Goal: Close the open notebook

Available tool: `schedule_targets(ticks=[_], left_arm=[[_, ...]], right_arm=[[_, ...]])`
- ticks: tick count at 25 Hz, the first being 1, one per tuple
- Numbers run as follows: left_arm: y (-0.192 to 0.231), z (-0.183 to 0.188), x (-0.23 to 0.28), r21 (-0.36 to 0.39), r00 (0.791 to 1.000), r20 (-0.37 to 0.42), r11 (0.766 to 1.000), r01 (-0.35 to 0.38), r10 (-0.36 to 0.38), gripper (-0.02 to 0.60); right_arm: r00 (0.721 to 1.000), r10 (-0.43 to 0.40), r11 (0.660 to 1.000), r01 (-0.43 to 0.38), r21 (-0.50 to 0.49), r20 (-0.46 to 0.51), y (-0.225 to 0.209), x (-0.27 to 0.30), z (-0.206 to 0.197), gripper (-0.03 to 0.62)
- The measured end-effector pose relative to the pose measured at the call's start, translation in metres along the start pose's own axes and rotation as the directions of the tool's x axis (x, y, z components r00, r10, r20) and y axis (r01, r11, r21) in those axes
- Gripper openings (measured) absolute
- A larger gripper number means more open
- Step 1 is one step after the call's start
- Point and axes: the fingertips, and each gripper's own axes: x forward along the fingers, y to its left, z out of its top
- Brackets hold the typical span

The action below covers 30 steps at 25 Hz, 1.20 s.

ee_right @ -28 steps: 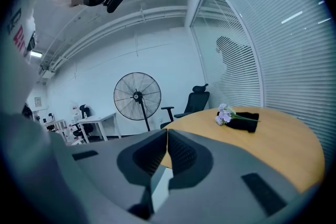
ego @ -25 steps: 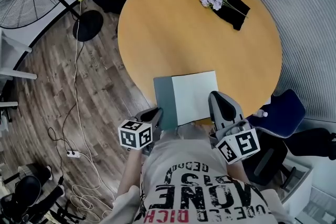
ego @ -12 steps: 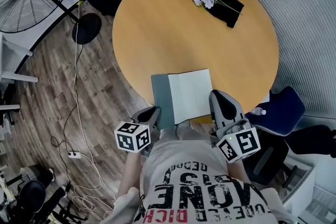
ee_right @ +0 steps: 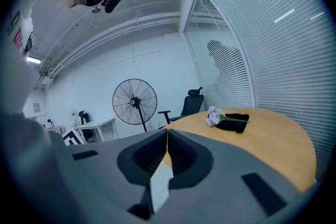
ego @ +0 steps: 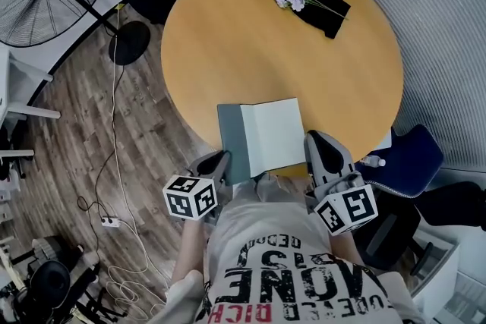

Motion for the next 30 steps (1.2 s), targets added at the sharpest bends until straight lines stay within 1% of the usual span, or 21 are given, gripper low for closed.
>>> schedule_targets(ticks=[8,16,21,30], left_arm=[[-0.018,0.007,0.001,0.014,0.998,0.047,0.999,-0.034,0.034,0.02],[-0.034,0.014,0.009,0.011,0.993,0.1,0.998,-0.063,0.062,0.02],[-0.04,0.015,0.009,0.007,0.99,0.12,0.997,-0.077,0.076,0.019],[-0.05,0.018,0.014,0.014,0.989,0.131,0.997,-0.072,0.07,0.018]], right_arm=[[1.0,0.021,1.0,-0.021,0.013,0.02,-0.015,-0.019,0.0,0.012],[0.998,0.048,0.999,-0.049,0.014,0.031,-0.035,-0.03,0.001,0.012],[0.996,0.081,0.997,-0.081,0.008,0.028,-0.036,-0.028,0.002,0.012],[0.993,0.116,0.993,-0.116,0.002,0.023,-0.034,-0.019,0.003,0.012]])
